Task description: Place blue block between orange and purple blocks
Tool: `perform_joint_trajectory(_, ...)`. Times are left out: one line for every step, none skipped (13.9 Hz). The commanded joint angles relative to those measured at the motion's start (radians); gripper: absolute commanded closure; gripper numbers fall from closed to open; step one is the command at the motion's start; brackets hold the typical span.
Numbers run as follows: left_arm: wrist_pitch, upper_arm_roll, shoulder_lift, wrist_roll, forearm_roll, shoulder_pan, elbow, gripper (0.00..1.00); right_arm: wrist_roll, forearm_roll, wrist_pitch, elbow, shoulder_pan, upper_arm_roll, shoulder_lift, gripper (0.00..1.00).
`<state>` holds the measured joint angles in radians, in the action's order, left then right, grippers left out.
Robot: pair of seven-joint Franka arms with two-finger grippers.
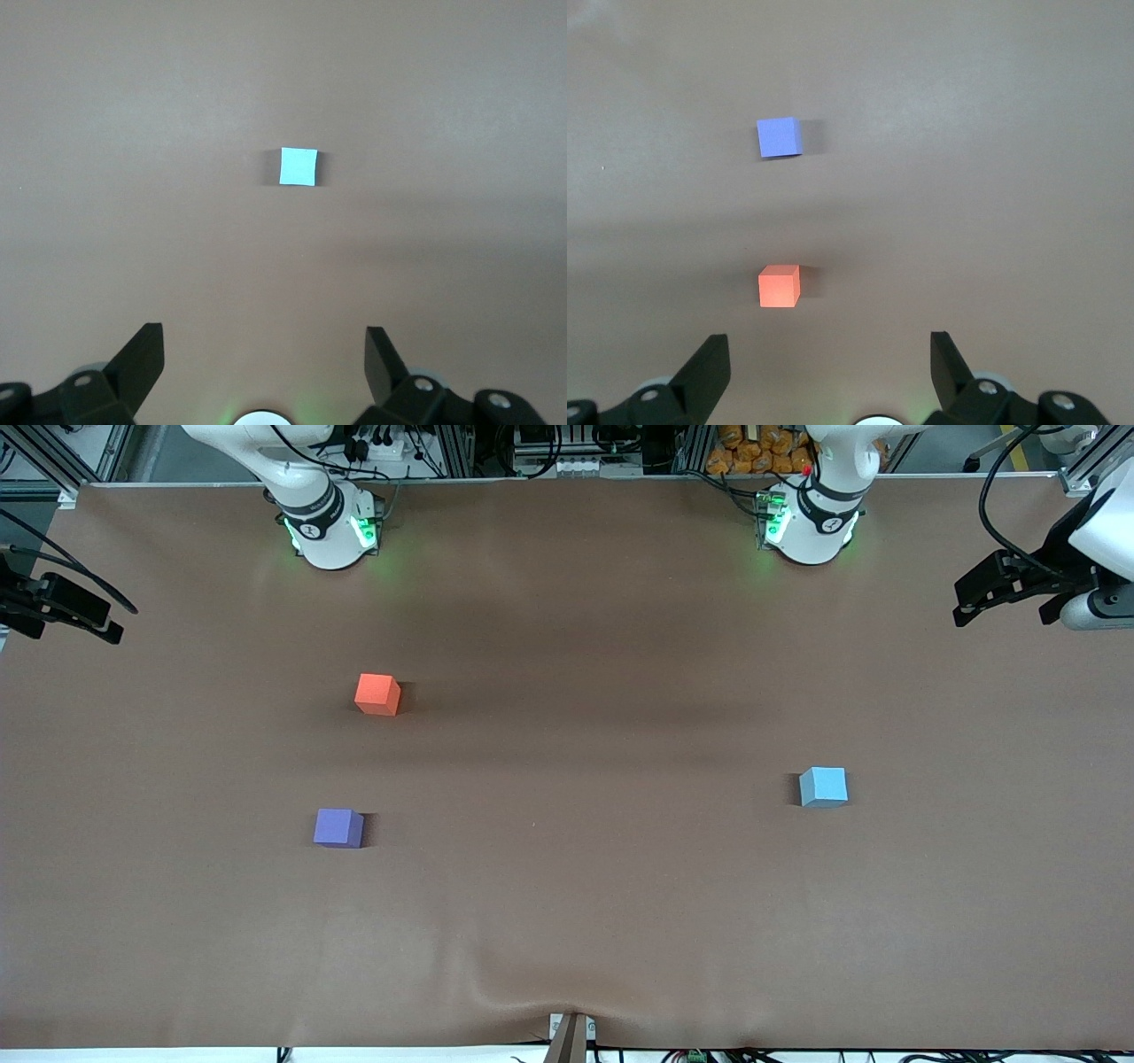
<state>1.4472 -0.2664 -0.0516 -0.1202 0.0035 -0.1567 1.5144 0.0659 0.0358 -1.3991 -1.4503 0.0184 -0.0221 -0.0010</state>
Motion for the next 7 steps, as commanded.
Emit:
perform_joint_trajectory(-0.028,-0.002,0.013,0.007,-0.016,-0.006,-0.033,0.0,-0.015,0.009,0.014,0.015,0.015,0.005,0.004,0.0)
perform_joint_trajectory(-0.028,-0.002,0.013,0.01,-0.017,-0.006,-0.033,0.0,-0.015,0.009,0.014,0.015,0.017,0.005,0.004,0.0)
perform_joint_trajectory(-0.03,-0.002,0.013,0.011,-0.019,-0.007,-0.033,0.0,-0.015,0.007,0.014,0.015,0.017,0.005,0.004,0.0)
perform_joint_trajectory(-0.03,-0.002,0.013,0.011,-0.019,-0.007,-0.033,0.0,-0.015,0.007,0.015,0.015,0.015,0.005,0.004,0.0)
perform_joint_trajectory(-0.028,-0.002,0.013,0.011,-0.019,-0.007,-0.033,0.0,-0.015,0.007,0.017,0.015,0.015,0.005,0.004,0.0)
perform_joint_trajectory(-0.03,-0.002,0.015,0.011,-0.017,-0.007,-0.033,0.0,-0.015,0.007,0.017,0.015,0.015,0.005,0.004,0.0)
perform_joint_trajectory(-0.03,-0.002,0.015,0.011,-0.016,-0.009,-0.033,0.0,-0.015,0.007,0.018,0.015,0.015,0.005,0.004,0.0)
